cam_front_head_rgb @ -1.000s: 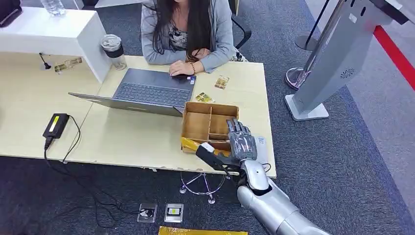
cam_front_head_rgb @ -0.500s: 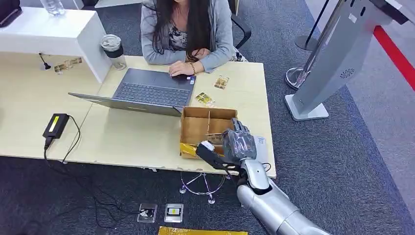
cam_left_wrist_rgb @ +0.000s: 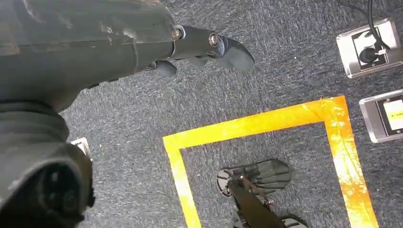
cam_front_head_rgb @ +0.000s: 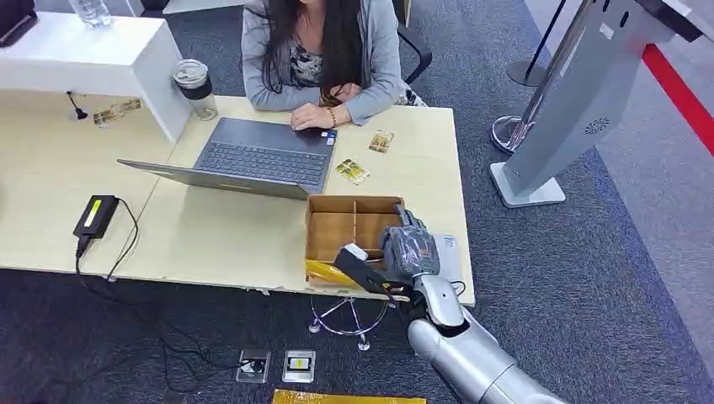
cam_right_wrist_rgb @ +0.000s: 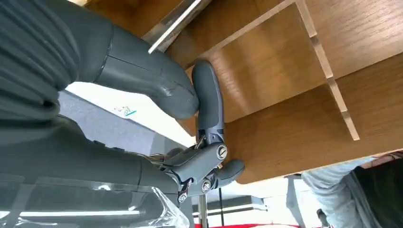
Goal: Pass the card to the sensor for recognition and then transmit it.
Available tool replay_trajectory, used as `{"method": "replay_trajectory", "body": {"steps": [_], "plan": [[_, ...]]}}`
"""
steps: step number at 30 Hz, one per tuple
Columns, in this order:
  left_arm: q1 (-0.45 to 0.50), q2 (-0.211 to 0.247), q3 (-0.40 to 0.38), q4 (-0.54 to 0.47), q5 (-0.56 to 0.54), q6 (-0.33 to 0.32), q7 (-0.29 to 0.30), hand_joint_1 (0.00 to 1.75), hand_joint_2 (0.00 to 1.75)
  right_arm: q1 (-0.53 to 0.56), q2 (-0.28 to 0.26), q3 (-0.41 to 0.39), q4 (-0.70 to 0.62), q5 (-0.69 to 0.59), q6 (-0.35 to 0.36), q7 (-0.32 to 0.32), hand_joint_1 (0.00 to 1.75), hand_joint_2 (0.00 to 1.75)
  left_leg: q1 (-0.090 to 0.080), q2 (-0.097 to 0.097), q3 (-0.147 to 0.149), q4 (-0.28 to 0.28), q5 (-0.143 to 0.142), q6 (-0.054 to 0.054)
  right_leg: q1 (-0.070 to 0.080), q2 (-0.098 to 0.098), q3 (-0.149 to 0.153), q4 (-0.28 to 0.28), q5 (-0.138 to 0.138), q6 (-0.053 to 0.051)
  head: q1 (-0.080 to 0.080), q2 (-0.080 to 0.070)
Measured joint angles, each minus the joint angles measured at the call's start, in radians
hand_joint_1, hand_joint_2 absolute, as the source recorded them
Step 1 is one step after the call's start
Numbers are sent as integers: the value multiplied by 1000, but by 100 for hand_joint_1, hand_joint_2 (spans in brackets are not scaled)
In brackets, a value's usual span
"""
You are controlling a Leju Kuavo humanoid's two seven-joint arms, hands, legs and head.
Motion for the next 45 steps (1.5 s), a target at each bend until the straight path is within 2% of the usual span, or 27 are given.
{"method": "replay_trajectory", "body": {"steps": [1,16,22,28,39,45], "plan": [[0,0,0,0,0,-2,0,0,0,0,-2,3,-3,-2,0,1,0,175,0,0,0,0,0,0,0,0,0,0,0,0,0,0],[0,5,-1,0,1,-7,0,0,0,-12,-23,12,-38,84,-59,23,0,175,0,1,0,0,0,0,0,1,0,0,0,0,0,0],[2,5,-1,0,11,4,0,0,0,-63,-67,-20,-68,113,-36,-71,0,175,0,1,0,0,0,0,0,1,0,0,1,0,0,0],[2,5,-1,0,17,7,0,0,0,-116,-91,-56,-74,128,-37,-91,0,175,0,1,0,0,0,0,0,1,0,0,1,0,0,0],[2,5,-1,0,18,7,0,0,0,-115,-130,-111,-135,120,19,-90,0,175,0,1,1,0,0,0,0,1,0,0,1,0,0,0],[2,5,-1,0,21,7,0,0,0,-43,-140,-122,-246,88,84,-54,0,175,0,1,1,0,0,0,0,1,0,0,1,0,0,0]]}}
